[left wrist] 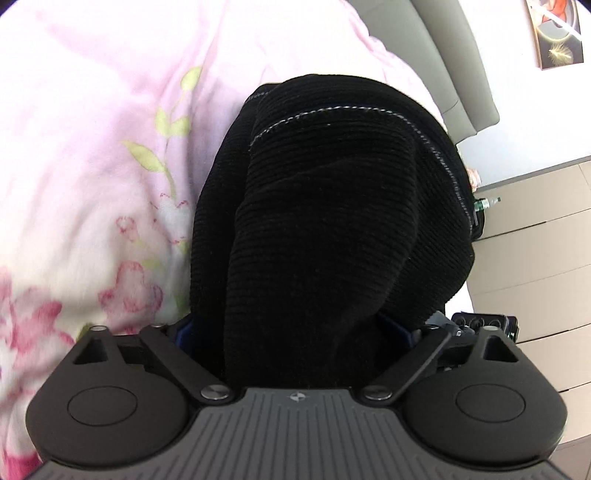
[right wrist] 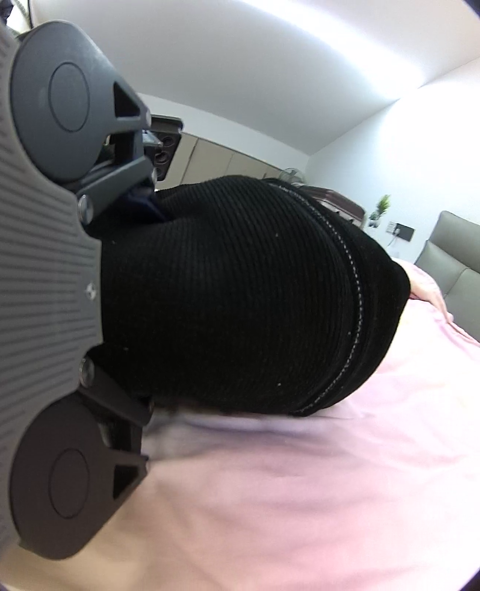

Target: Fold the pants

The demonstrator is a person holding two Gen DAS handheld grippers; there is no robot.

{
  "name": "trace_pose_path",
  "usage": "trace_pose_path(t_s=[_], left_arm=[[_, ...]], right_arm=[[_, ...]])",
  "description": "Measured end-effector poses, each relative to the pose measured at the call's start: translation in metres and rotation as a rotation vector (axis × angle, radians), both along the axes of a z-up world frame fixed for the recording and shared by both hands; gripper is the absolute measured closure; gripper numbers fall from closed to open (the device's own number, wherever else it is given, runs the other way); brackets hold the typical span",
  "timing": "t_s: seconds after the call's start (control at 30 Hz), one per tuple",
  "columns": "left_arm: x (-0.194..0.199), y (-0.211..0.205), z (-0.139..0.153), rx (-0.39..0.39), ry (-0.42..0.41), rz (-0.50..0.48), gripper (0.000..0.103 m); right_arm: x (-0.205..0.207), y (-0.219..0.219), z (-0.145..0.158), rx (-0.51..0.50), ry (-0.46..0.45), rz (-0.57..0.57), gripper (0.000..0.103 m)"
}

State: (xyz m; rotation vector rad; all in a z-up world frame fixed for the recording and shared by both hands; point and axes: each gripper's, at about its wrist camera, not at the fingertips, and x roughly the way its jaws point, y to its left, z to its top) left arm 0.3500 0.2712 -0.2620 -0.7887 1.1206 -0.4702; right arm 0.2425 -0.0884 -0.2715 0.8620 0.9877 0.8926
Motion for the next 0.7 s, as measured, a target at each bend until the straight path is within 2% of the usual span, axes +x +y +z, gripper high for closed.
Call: trace_pose_path(t_s=[0.13,0.2,0.4,0.53,0.7], left_arm=[[-0.011,-0.008,0.018,-0.002,-0.029,0.006,0.011],[-0.017,-0.012,0.029,0.001,-0.043,-0.004,0.013],[-0.039,-0.034,0.066,0.047,-0.098,-0.054,0.014],[-0.059,-0.069,0.09,0.082,-0.143,-0.096,0.014],[-0.078,-0.097,0.115,0.077,-0.177,-0.133,0.014]], right_arm=[[-0.013,-0.006,0.011,0.019,-0.011,-0.024,0.039],[-0.018,-0.009,0.015,0.045,-0.013,-0.034,0.039],[-0.054,-0.033,0.035,0.089,-0.016,-0.064,0.04],[-0.077,-0.054,0.052,0.107,-0.02,-0.098,0.04],[-0.104,-0.081,0.075,0.111,-0.035,-0.13,0.04]])
